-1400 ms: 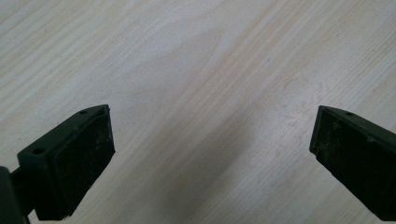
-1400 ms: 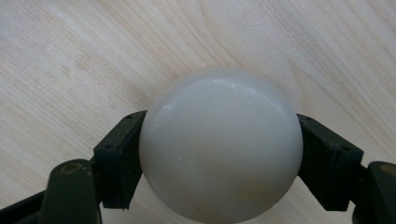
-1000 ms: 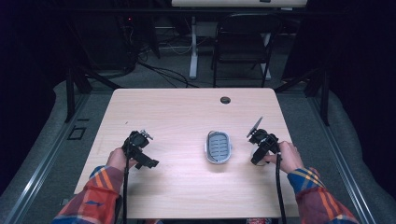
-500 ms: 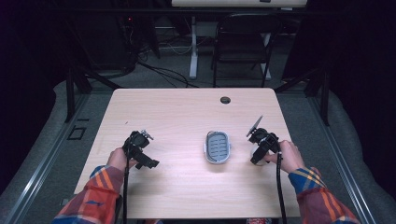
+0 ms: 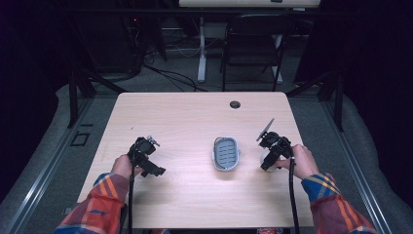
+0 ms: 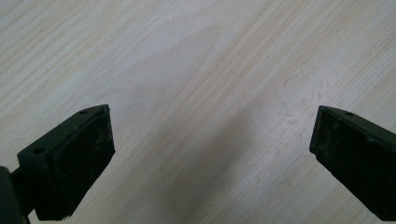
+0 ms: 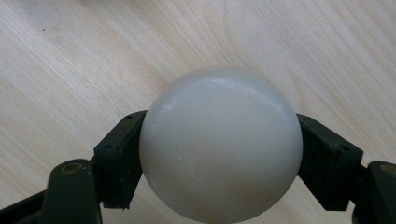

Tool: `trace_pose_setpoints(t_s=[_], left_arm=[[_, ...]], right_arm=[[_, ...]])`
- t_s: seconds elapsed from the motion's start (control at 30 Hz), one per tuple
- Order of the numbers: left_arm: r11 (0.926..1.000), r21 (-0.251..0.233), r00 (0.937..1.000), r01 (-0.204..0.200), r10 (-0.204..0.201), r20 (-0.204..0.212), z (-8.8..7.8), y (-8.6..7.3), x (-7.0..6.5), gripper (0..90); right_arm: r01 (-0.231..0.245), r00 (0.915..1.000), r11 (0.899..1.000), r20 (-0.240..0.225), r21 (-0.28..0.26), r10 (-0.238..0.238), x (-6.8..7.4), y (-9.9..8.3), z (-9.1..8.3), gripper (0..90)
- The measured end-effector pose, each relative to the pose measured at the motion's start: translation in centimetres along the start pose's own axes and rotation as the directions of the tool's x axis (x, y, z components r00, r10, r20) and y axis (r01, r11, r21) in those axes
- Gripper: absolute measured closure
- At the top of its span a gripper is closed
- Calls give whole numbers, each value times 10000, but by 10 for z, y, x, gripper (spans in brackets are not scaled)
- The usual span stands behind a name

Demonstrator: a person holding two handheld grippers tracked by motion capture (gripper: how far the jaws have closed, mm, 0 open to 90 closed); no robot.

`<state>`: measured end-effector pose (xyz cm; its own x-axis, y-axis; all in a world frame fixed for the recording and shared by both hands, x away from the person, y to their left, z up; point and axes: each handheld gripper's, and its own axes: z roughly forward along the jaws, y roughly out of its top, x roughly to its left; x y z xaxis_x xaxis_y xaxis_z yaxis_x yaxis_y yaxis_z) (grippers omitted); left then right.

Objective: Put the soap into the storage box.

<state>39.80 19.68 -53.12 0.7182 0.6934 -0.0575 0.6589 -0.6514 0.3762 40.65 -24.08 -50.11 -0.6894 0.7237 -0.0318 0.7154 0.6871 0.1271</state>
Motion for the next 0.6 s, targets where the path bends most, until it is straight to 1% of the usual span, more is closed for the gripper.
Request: trace_pose_setpoints(t_s=[0.03, 0.07, 0.1, 0.13, 0.17, 0.2, 0.23, 0.27, 0.3, 0.33, 0.37, 0.4, 0.5, 0.53, 0.57, 0.6], left_arm=[[10000, 1, 10000, -10, 10, 10, 0, 0, 0, 0], [10000, -2, 10000, -20, 20, 7, 0, 0, 0, 0], [10000, 14, 10000, -30, 30, -16, 0, 0, 0, 0], [10000, 13, 10000, -33, 34, -23, 0, 0, 0, 0], [10000, 25, 10000, -48, 48, -24, 0, 1, 0, 0], [10000, 14, 10000, -42, 42, -27, 0, 1, -1, 0], [10000, -1, 10000, -60, 60, -9, 1, 1, -1, 0], [10000, 6, 10000, -63, 63, -23, 1, 1, -1, 0], [10000, 6, 10000, -63, 63, -23, 1, 1, -1, 0], [10000, 23, 10000, -68, 68, -27, 0, 1, -1, 0], [10000, 17, 10000, -55, 55, -22, 0, 1, -1, 0], [10000, 16, 10000, -56, 56, -24, 0, 1, -1, 0], [10000, 21, 10000, -66, 66, -28, 0, 1, -1, 0], [10000, 4, 10000, -70, 70, -22, 0, 1, -1, 0], [10000, 7, 10000, -72, 72, -19, 0, 1, -1, 0], [10000, 7, 10000, -78, 78, -15, 0, 1, -1, 0]], right_arm=[[-31, 10000, 10000, -7, 68, 31, 0, 1, -2, 242], [84, 10000, 10000, 22, -19, -84, 0, 1, -2, 242], [3, 10000, 10000, -16, 3, -3, 0, 2, -3, 242], [-56, 10000, 9998, -4, -167, 56, 1, 2, -3, 242], [-47, 10000, 9999, -11, -97, 47, 1, 3, -4, 242], [134, 9999, 9999, 54, -10, -134, 0, 4, -5, 242], [105, 9999, 9999, 29, 4, -105, 0, 6, -7, 242], [-13, 10000, 9999, 26, -125, 13, 1, 6, -8, 242], [-13, 10000, 9999, 26, -125, 13, 1, 6, -8, 242], [161, 9998, 9997, 122, -172, -159, 1, 9, -11, 242], [224, 9996, 9997, 152, -17, -223, 1, 11, -14, 242], [239, 9996, 9996, 150, -168, -236, 1, 12, -14, 242], [235, 9997, 9994, 108, -249, -232, 2, 15, -17, 242], [269, 9995, 9995, 154, -176, -267, 3, 17, -19, 242], [274, 9995, 9992, 133, -300, -270, 2, 18, -19, 242], [392, 9990, 9992, 206, -99, -390, 2, 20, -22, 242]])
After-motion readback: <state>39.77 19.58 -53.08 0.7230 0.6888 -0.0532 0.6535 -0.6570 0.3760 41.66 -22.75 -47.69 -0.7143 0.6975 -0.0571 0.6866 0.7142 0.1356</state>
